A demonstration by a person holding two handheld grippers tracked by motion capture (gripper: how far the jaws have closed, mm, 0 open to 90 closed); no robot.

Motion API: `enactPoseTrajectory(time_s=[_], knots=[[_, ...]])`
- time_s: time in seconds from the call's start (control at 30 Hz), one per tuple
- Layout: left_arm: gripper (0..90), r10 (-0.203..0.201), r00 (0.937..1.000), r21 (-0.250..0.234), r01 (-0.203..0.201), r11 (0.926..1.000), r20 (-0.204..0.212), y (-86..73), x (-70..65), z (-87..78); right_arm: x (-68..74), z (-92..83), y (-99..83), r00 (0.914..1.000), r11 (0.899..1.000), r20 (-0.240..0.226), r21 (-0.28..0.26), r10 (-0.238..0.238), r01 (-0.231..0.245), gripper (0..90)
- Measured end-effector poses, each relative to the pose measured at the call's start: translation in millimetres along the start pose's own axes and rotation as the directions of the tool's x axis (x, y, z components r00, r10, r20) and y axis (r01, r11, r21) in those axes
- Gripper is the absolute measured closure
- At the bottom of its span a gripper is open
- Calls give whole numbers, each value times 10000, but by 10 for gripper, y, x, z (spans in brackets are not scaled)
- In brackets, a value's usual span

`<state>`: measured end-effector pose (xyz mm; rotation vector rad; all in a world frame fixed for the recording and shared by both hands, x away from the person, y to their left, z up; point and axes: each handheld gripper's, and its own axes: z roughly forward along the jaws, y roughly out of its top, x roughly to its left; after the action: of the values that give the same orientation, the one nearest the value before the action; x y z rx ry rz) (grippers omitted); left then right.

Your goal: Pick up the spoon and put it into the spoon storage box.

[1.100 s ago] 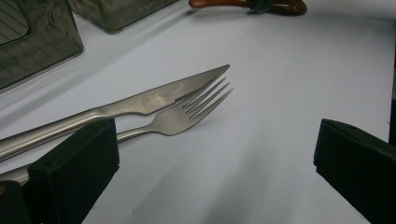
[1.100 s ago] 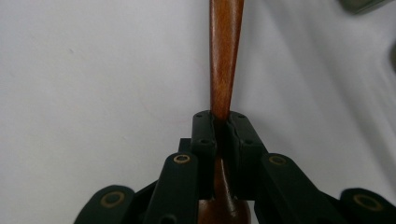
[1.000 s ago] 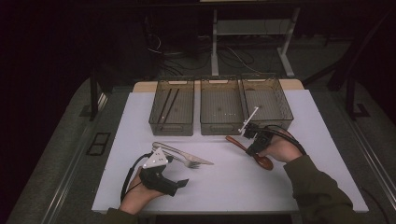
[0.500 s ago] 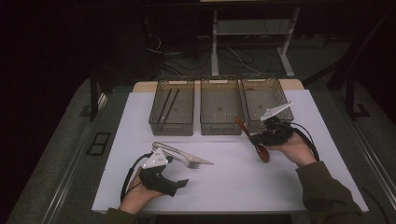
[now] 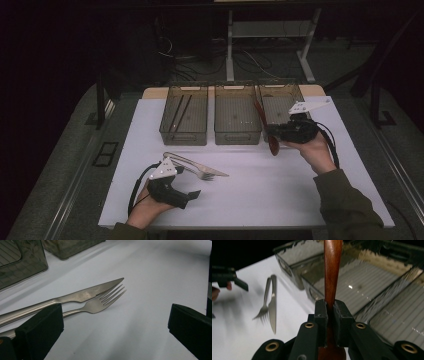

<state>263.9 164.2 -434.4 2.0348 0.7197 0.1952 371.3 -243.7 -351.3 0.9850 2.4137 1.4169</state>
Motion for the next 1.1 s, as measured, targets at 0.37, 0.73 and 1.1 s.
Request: enactPoseTrajectory(time_s=[0.37, 0.73, 1.1], knots=[[0, 91, 9999, -16, -91, 10000, 50, 5, -4, 3, -69, 177, 400, 9996, 9919, 277, -1270, 34, 1, 813], [0, 123, 9998, -21, -123, 9999, 131, 13, -18, 6, -135, 521, 746, 9983, 9955, 582, -950, -1, 56, 812], [0, 234, 9996, -8, -234, 9997, 177, 15, -22, 7, -261, 957, 692, 9944, 9964, 1030, 789, 229, -311, 812]])
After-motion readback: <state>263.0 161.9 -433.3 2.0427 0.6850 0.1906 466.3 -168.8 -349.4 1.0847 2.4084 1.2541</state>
